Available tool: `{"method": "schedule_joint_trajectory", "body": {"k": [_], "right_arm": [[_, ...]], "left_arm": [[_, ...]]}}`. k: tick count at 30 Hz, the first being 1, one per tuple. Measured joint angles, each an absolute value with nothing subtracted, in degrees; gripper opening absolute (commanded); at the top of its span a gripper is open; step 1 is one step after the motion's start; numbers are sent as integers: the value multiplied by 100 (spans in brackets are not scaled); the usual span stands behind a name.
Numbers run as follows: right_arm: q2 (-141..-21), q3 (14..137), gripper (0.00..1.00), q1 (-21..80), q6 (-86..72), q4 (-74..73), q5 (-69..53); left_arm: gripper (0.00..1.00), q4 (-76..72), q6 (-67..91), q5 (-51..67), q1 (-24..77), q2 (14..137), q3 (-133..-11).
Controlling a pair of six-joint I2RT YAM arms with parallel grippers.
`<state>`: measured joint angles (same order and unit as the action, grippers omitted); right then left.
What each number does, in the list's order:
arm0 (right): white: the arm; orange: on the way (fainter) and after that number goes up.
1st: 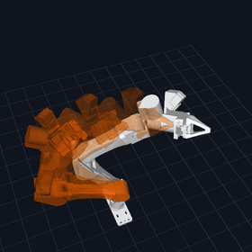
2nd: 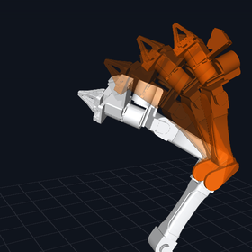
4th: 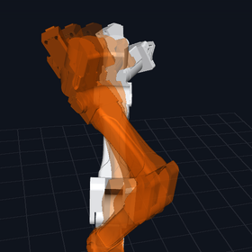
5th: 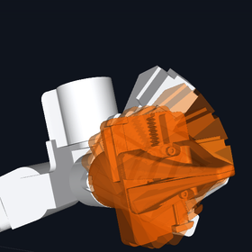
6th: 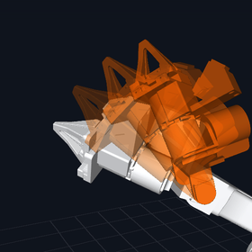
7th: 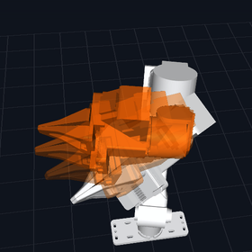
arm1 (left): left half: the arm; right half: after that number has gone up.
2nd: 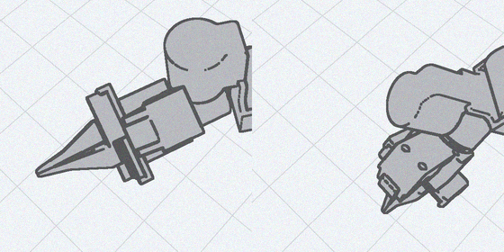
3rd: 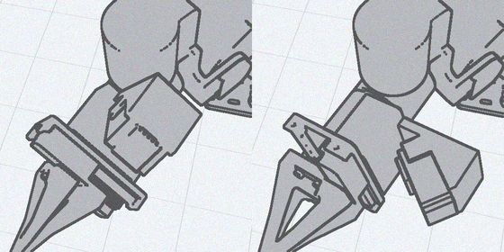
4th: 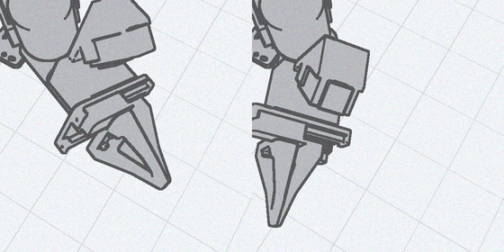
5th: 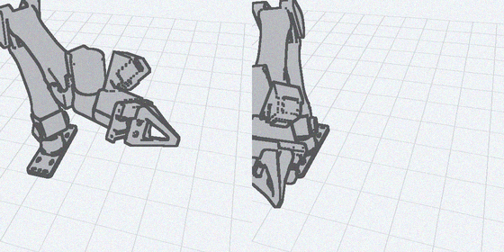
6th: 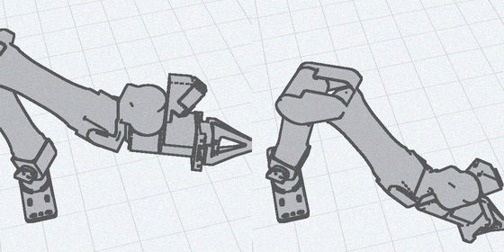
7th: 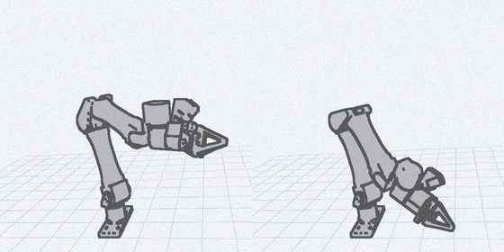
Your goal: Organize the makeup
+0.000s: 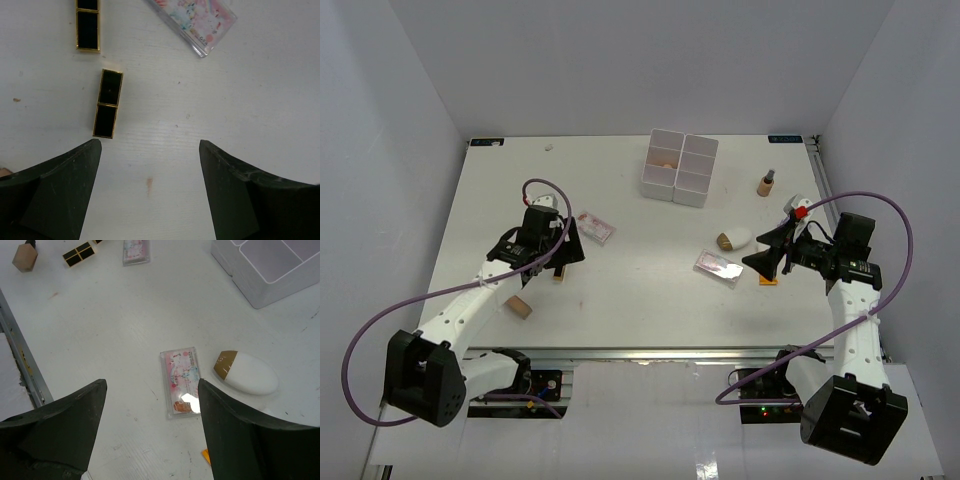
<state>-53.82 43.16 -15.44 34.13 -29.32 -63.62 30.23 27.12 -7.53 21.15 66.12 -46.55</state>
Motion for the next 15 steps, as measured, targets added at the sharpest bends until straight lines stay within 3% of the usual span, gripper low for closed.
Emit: {"method": "schedule_joint_trajectory", "body": {"k": [8,15], "right_arm": [[-5382,4316,80,-1544,3355,-2932,-6386],[-5386,4312,80,-1552,3315,-2923,-6373]], "left_arm": [[90,3574,3361,-975,2080,6807,-4745],[90,3684,3434,-331,2058,6563,-4751]]}}
